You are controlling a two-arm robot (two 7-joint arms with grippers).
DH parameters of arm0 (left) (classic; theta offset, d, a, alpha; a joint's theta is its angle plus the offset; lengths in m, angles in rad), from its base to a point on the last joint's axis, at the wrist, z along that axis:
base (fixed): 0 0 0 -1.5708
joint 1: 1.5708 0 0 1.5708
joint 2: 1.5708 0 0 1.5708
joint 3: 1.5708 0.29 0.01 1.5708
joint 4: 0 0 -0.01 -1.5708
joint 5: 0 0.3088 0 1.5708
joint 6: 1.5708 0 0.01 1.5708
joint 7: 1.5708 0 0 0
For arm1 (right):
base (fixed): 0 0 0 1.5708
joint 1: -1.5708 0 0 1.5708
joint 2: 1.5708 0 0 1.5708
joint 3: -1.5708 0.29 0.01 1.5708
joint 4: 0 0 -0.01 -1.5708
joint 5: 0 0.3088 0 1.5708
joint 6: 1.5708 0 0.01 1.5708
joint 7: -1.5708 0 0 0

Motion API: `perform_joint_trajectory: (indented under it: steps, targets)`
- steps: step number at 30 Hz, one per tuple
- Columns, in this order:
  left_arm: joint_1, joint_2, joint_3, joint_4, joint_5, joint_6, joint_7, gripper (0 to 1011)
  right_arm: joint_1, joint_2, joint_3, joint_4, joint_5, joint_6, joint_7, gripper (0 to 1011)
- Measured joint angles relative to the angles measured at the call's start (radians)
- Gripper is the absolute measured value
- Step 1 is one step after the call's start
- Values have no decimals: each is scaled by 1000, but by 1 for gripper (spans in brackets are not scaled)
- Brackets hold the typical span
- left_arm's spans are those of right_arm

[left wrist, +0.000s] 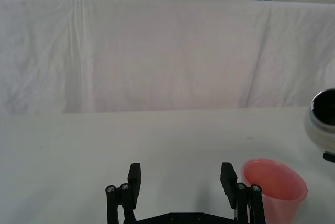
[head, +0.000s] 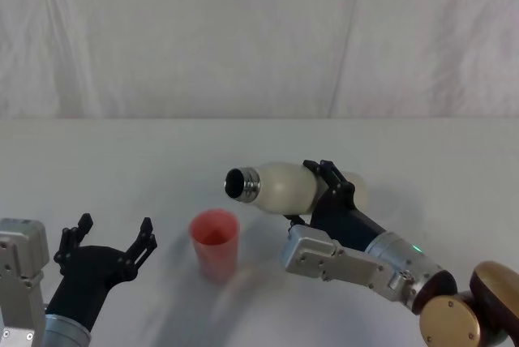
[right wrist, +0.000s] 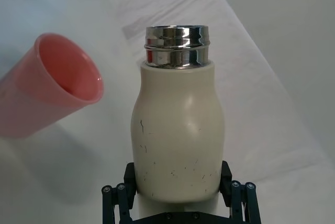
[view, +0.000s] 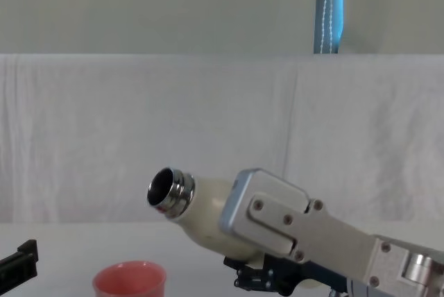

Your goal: Grasp the thermos with one hand and pour water into the cup lid.

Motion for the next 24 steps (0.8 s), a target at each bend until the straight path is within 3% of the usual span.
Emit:
perform_joint_trajectory:
  steps: [12,24]
  targets:
    - [0,0,0,0,0,0,0,1001,70,-18,-41,88,-78,-5,-51,951]
    - [0,0,0,0,0,0,0,1001,90,-9,-77,110,-139,-10,-94,951]
